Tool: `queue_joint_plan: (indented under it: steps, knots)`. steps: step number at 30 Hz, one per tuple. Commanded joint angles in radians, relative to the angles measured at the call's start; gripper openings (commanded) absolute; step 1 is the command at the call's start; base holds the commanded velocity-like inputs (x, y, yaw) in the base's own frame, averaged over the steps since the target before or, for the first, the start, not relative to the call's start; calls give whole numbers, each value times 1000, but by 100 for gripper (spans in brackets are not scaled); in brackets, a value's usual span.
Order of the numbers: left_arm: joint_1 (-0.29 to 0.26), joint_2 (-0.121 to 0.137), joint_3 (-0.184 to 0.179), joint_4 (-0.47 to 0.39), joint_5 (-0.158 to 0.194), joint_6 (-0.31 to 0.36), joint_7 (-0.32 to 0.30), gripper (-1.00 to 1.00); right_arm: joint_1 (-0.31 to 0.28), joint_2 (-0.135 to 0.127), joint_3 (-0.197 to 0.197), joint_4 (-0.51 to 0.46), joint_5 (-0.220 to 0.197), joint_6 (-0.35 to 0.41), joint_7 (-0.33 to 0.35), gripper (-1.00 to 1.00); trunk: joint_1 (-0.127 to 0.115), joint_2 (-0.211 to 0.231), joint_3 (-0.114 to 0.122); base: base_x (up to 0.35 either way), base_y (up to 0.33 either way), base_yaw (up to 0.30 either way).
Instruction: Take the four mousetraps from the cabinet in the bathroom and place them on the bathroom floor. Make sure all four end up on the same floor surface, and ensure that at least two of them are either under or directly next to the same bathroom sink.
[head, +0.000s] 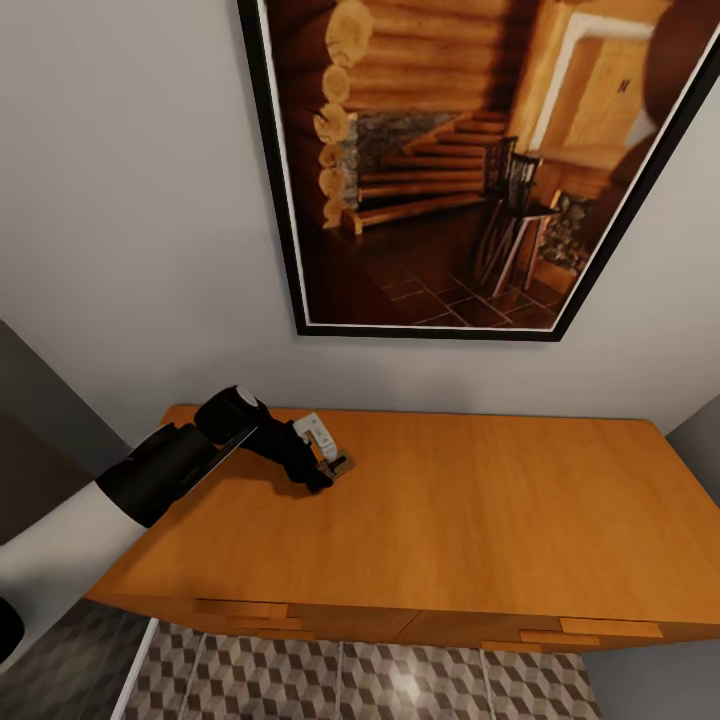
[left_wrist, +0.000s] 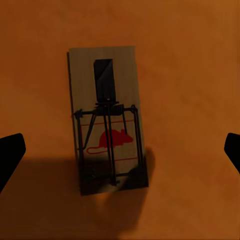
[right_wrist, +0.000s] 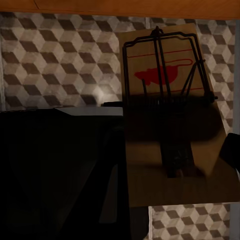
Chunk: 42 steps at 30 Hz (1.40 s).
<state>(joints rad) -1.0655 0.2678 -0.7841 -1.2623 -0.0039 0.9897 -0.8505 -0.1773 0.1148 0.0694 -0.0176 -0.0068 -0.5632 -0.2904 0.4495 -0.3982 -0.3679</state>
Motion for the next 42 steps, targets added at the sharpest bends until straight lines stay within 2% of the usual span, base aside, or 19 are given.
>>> queue_joint_plan:
  steps: [1, 12, 19, 26, 27, 32, 33, 36, 42]
  knots:
    - [-1, 0, -2, 0, -1, 6, -3, 100, -1, 0, 7, 1, -1, -1, -7, -100, 1, -2, -2, 0, 0, 0]
    - [-1, -2, -3, 7, -36, 6, -2, 100, -1, 2, 7, 1, -1, -1, -7, -100, 1, -2, -2, 0, 0, 0]
    - [-1, -6, 0, 1, -83, 7, -1, 100, -1, 2, 7, 1, -1, -1, -7, -100, 1, -2, -2, 0, 0, 0]
    - [-1, -11, 4, -20, -144, 10, -1, 100, -1, 2, 7, 1, -1, -2, -7, -100, 1, -2, -2, 0, 0, 0]
    - [-1, -12, 5, -32, -165, 11, -1, 100, -1, 2, 7, 1, -1, -2, -7, -100, 1, -2, -2, 0, 0, 0]
    - [-1, -13, 6, -66, -219, 14, -1, 100, -1, 2, 7, 1, -1, -1, -7, -100, 1, -2, -2, 0, 0, 0]
    - [-1, -16, 6, -76, -239, 15, -1, 100, -1, 2, 7, 1, -1, -1, -7, -100, 1, -2, -2, 0, 0, 0]
    - [-1, -30, 5, -85, -272, 16, -2, 100, -1, 2, 7, 1, -1, -2, -7, -100, 1, -2, -2, 0, 0, 0]
    - [-1, -48, 5, -89, -302, 16, -2, 100, -1, 2, 7, 1, -1, -1, -7, -100, 1, -2, -2, 0, 0, 0]
